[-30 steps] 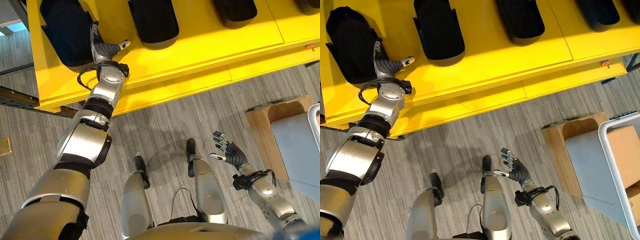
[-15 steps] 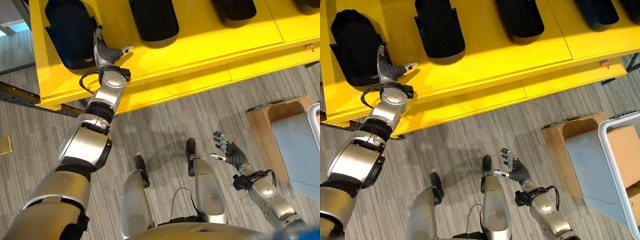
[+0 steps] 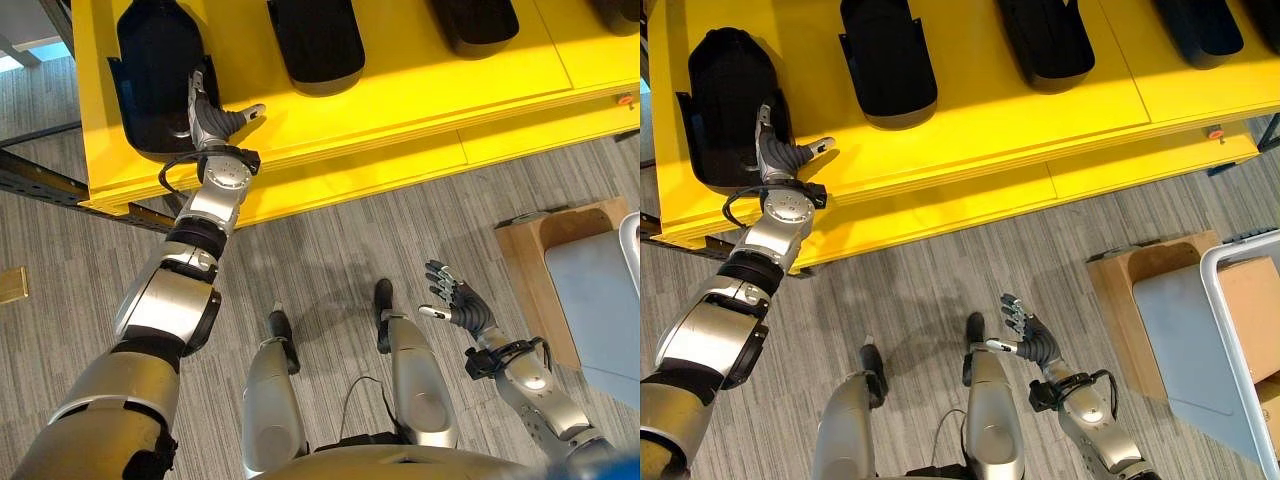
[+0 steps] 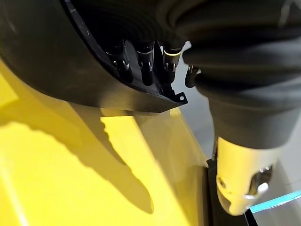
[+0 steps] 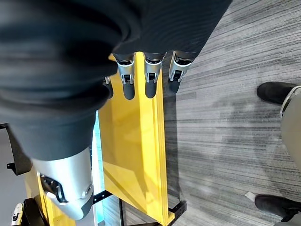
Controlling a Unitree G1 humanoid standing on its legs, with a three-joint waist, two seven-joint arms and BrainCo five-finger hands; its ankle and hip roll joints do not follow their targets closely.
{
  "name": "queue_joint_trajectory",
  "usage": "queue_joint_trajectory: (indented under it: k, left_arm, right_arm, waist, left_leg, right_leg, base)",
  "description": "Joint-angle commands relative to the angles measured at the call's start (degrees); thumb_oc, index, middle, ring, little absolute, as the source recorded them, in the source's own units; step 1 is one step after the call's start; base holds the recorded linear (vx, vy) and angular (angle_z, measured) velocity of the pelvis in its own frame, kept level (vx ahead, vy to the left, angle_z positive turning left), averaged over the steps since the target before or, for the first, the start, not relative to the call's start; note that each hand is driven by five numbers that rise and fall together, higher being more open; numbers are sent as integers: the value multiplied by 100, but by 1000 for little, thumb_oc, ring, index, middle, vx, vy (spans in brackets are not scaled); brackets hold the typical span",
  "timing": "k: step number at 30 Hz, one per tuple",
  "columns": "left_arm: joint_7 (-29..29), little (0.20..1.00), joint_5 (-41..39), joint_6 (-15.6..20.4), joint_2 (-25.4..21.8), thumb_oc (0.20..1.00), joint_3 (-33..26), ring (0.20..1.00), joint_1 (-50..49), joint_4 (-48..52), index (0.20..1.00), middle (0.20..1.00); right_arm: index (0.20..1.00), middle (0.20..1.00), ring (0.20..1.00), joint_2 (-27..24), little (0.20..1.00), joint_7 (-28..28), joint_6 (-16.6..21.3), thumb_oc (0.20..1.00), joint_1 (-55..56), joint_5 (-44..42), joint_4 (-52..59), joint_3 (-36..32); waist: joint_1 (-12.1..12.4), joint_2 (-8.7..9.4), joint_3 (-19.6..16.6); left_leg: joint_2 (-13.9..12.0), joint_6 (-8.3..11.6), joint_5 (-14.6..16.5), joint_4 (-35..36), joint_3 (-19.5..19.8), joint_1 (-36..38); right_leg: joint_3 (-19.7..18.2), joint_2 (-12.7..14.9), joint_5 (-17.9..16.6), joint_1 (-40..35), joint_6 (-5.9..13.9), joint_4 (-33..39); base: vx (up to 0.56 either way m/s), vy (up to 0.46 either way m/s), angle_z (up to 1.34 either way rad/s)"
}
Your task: Move parts from the plastic box to the shelf.
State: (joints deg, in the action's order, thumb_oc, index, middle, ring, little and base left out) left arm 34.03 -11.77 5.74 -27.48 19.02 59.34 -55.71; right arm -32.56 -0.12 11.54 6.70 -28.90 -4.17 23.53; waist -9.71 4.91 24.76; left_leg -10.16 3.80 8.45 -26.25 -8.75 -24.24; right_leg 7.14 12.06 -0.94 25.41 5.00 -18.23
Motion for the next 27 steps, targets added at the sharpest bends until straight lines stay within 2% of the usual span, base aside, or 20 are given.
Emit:
queue_joint_trajectory:
  k: [1,18,27]
  left_arm:
    - [6,1000,93,83,-40,1000,-310,1000,-439,-41,1000,1000]
    - [263,1000,-346,646,-106,1000,-298,1000,49,1533,1000,1000]
    - [282,1000,-295,802,-124,1000,-336,1000,99,2333,1000,1000]
  right_arm:
    - [1000,1000,1000,-195,1000,27,284,1000,245,59,408,-226]
    - [1000,1000,1000,-204,1000,-36,309,1000,173,36,399,-321]
    - [1000,1000,1000,-165,1000,-23,267,1000,165,70,373,-378]
  waist:
    - [92,41,-193]
    - [107,-3,-322]
    - [128,-52,-360]
  left_leg:
    - [-325,237,-392,-87,202,-270]
    - [-307,235,-361,-81,218,-204]
    - [-298,237,-361,-58,236,-148]
  right_leg:
    - [-182,492,257,-365,506,-360]
    - [-191,503,254,-430,513,-364]
    - [-161,505,266,-496,508,-355]
  base:
    - [0,0,0]
    - [0,0,0]
    - [0,0,0]
